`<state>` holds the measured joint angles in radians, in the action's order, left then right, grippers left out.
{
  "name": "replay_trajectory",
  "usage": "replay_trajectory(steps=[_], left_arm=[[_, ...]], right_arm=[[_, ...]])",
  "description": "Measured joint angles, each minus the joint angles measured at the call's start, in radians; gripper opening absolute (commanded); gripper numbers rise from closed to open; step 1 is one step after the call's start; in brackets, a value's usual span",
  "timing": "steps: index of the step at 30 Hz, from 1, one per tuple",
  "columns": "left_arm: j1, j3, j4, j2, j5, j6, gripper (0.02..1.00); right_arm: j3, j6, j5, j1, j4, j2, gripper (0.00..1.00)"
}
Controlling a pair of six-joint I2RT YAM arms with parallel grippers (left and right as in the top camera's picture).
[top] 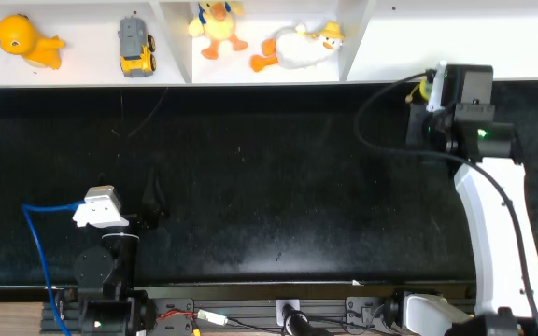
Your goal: Store Toys
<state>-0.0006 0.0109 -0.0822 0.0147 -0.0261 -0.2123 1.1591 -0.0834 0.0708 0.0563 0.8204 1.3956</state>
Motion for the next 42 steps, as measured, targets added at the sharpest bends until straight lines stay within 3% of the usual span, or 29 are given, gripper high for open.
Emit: replay_trajectory(steps=[7, 16, 37, 39, 42], left_arm=[[0.0, 0.0, 0.0, 0.0, 0.0, 0.0, 0.996], [0.0, 0.0, 0.0, 0.0, 0.0, 0.0, 0.996], [0.0, 0.0, 0.0, 0.0, 0.0, 0.0, 0.998], [0.0, 0.0, 0.0, 0.0, 0.0, 0.0, 0.998], [0.0, 0.0, 0.0, 0.0, 0.0, 0.0, 0.998]], right_arm=[[-0.002, -0.101, -0.054, 0.0, -0.248, 0.124, 0.047], [-0.002, -0.106, -0.157, -0.004, -0.482, 0.253, 0.047], [-0.002, -0.077, -0.179, -0.031, -0.675, 0.36, 0.058], [-0.002, -0.066, -0.178, -0.031, -0.678, 0.36, 0.38], [-0.002, -0.064, -0.178, -0.031, -0.679, 0.36, 0.709]])
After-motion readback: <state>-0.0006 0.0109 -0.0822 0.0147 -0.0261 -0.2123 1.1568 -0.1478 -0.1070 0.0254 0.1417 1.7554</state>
